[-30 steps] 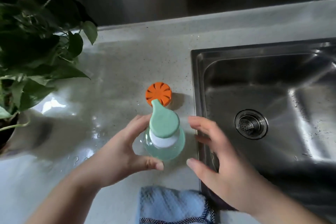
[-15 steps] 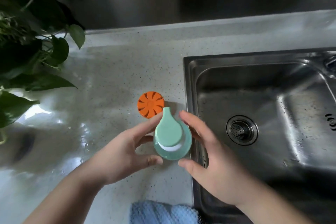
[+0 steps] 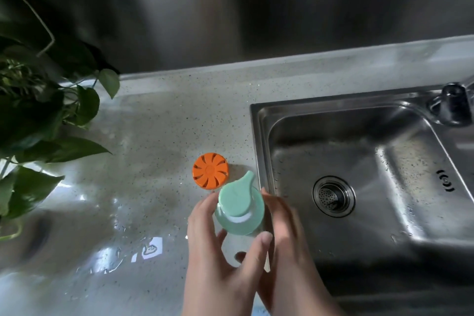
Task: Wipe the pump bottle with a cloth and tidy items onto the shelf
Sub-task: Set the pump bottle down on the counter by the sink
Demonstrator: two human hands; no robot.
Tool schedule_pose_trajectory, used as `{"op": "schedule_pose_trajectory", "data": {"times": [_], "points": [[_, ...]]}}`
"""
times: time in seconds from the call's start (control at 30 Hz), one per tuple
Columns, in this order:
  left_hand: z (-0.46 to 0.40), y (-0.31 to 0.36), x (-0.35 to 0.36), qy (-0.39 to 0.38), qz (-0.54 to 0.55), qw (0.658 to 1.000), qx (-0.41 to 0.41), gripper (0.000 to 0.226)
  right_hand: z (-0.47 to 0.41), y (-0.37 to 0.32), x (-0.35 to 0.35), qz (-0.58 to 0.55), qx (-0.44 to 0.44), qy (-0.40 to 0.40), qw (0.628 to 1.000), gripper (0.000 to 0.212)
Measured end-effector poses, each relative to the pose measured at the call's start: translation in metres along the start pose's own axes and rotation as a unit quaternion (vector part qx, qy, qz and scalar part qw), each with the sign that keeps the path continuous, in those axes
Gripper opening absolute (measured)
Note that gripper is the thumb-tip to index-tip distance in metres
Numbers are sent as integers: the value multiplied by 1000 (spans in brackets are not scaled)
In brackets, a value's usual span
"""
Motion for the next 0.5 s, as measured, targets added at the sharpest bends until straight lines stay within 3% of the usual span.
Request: {"op": "schedule_pose_trajectory", "data": {"times": [0.2,0.37,0.5], "points": [[-12,8,-12,14,-114,992,48,70,-15,-7,-29,-35,-42,12,998,56],[-18,23,-10,8,-158,984,84,69,-39,-23,-34,-12,-28,-170,985,72],[-21,19,-8,-19,-163,984,69,64,-49,-32,-24,91,-97,-213,968,76]]}}
Point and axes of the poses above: each hand's wrist, its own z-axis away from the middle knuckle, its own x-axis out of the palm, y = z × x, the point moved 6 cm from there along -z, towards the middle knuckle, and after that the axes turned 10 degrees about x, right-handed, at the moved point
